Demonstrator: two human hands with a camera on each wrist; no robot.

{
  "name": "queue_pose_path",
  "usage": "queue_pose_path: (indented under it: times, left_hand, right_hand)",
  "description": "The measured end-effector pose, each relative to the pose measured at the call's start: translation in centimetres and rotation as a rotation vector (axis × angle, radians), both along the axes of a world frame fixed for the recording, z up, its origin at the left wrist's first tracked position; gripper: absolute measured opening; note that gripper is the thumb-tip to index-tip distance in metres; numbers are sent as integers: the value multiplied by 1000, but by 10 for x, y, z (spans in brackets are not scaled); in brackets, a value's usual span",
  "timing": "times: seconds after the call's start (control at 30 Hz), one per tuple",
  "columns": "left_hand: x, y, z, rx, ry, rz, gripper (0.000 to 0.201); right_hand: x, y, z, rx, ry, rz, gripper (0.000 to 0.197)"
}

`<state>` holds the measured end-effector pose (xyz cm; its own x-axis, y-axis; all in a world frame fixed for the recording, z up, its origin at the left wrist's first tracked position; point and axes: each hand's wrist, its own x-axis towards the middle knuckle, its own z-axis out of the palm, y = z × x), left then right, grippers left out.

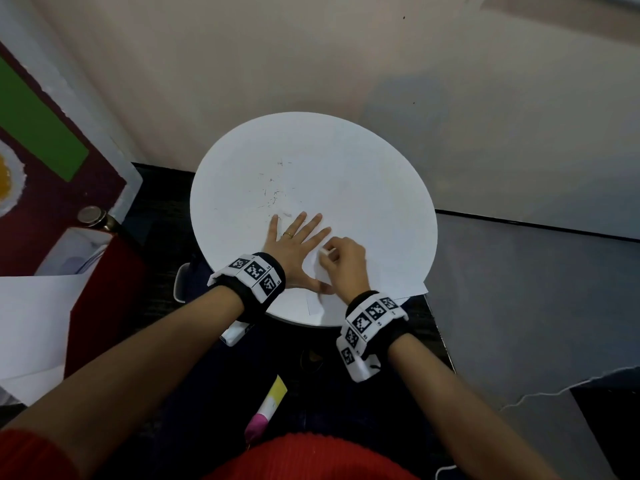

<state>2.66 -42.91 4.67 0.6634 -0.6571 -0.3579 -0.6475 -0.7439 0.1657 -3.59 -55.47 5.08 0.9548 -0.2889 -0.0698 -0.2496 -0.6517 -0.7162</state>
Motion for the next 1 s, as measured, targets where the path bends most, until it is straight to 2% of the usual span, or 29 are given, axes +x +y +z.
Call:
queue_pose_path:
  times: [0.07,0.2,0.27,0.4,0.6,0.77,0.93,1.0]
  left_hand:
    - [-1,0,1,7,-5,-3,119]
    - [0,1,1,2,7,0,120]
    - [0,1,1,4,2,-4,120]
    - [0,1,3,18,-5,-13,122]
    - [1,4,-1,24,-2,-29,126]
    - [0,1,2,36,-19,-19,122]
    - [0,4,-2,17,-7,-17,127]
    - [0,3,-2,20,-13,-16,124]
  right_hand:
    - [0,-1,-1,16,13,36,8]
    - [1,-38,0,-50,35,-123,10]
    - [-4,-30,1,-49,17,-144,10]
    - [-14,6,-2,29,12,-6,2]
    - [-15,-30,3,-29,-6,-206,10]
    - [-17,20,-2,28,-6,-32,7]
    - [-10,-17,1,-32,-22,-176,12]
    - [-11,-5,2,-57,-23,-161,11]
